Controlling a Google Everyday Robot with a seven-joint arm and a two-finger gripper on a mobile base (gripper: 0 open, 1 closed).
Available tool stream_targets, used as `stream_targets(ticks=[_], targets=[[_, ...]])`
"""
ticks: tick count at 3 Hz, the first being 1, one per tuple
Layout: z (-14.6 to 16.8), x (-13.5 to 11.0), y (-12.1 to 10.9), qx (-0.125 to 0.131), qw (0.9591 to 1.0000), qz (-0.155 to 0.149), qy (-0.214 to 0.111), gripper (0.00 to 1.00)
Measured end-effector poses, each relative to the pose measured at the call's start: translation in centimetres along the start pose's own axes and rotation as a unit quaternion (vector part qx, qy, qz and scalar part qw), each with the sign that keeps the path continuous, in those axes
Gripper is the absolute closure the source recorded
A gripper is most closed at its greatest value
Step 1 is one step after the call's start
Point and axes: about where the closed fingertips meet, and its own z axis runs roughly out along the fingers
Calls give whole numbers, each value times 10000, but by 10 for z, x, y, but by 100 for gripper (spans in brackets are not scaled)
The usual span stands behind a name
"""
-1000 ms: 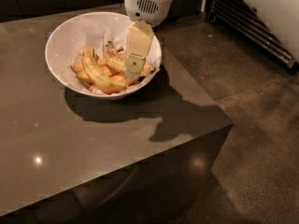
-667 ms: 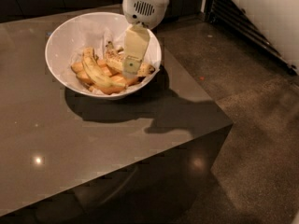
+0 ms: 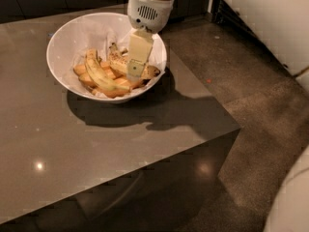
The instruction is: Pick banana from white bowl
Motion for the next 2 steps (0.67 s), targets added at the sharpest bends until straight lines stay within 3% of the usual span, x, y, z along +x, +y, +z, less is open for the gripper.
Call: stream_targets(ticks=[2], targets=[[23, -3, -10, -248, 9996, 50, 90, 24]])
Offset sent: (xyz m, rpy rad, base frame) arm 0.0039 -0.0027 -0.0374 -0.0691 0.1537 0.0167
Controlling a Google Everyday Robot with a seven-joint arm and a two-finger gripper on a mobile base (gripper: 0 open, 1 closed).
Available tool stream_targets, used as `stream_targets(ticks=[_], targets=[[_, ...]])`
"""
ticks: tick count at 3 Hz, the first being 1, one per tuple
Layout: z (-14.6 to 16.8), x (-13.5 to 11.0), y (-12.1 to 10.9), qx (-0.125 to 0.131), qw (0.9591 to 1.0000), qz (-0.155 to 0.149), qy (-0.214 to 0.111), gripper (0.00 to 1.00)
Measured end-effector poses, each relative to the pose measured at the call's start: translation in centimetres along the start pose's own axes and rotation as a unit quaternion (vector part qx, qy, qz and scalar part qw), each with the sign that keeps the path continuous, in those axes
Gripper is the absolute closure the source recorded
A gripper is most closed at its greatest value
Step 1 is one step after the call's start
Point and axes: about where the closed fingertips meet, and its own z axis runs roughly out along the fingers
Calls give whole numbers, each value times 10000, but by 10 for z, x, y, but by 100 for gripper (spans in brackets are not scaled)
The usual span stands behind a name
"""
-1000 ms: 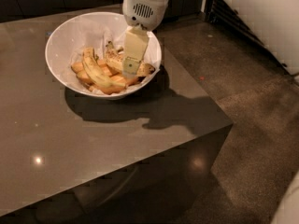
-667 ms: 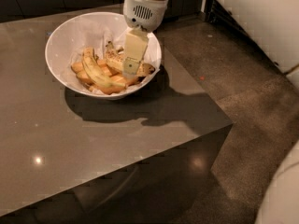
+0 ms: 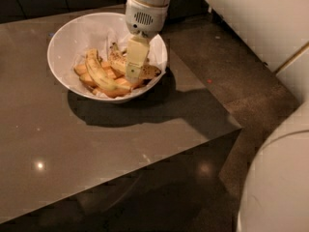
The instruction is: Pick banana from white bowl
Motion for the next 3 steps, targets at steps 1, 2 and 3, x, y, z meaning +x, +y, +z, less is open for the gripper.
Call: stream_targets(ticks=[1, 2, 3], targets=[[12, -3, -3, -136, 9999, 0, 52, 24], [20, -3, -4, -154, 9998, 19, 131, 37], [22, -9, -9, -63, 10000, 13, 14, 61]])
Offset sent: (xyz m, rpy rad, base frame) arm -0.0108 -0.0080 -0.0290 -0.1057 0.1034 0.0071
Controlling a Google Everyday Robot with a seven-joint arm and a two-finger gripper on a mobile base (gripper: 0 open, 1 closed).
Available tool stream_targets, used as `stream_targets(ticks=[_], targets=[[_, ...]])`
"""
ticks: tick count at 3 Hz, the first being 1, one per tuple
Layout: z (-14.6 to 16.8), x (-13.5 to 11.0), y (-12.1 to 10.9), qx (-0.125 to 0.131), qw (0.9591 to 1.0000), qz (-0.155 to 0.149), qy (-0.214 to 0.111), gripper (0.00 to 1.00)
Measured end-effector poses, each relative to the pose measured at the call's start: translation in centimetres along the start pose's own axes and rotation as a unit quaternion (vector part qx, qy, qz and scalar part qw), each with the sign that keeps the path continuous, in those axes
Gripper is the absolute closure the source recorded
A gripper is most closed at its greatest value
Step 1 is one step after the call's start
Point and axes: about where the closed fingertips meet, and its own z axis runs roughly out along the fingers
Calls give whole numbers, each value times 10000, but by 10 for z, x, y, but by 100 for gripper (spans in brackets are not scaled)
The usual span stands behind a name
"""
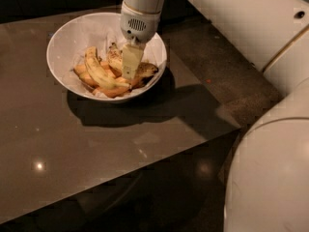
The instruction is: Pick banana from white bowl
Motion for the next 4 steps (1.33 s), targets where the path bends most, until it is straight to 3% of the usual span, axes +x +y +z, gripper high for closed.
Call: stream_targets(ticks=[1, 2, 3, 4], targets=[[2, -5, -4, 62, 10000, -5, -74, 84], [-2, -4, -3, 123, 9999, -41, -109, 100], [-23, 14, 9, 576, 9974, -302, -298, 100], [-41, 36, 16, 1151, 9900, -635, -511, 100]])
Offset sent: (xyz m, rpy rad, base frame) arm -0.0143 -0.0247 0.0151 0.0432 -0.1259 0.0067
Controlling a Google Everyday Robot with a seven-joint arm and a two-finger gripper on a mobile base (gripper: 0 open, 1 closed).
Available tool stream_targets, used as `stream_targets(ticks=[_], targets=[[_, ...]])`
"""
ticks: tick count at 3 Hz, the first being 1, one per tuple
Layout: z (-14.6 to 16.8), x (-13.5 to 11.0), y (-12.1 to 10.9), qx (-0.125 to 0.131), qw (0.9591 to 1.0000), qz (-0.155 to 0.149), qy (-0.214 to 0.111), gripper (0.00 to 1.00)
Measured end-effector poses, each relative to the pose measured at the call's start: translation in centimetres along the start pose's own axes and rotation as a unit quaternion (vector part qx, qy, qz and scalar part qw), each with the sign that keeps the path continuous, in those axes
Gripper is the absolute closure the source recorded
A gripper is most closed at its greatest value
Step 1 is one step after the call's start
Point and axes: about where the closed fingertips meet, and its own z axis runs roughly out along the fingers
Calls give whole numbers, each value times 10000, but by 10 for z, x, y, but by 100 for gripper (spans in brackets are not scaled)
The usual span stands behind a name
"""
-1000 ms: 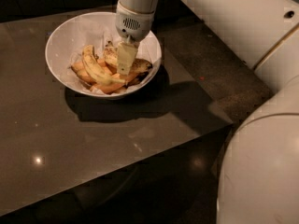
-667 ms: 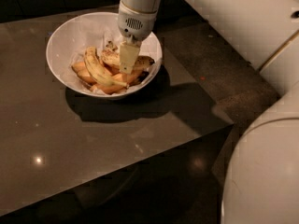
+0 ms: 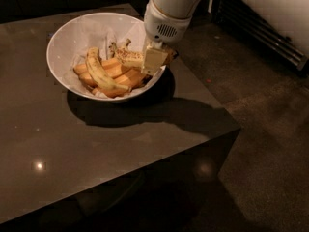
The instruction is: Pick banana from white bowl
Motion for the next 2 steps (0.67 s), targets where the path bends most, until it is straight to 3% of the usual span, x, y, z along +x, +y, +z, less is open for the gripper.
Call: stream_targets(ticks=[2], targets=[[-10, -10, -6, 148, 9995, -203, -176, 100]])
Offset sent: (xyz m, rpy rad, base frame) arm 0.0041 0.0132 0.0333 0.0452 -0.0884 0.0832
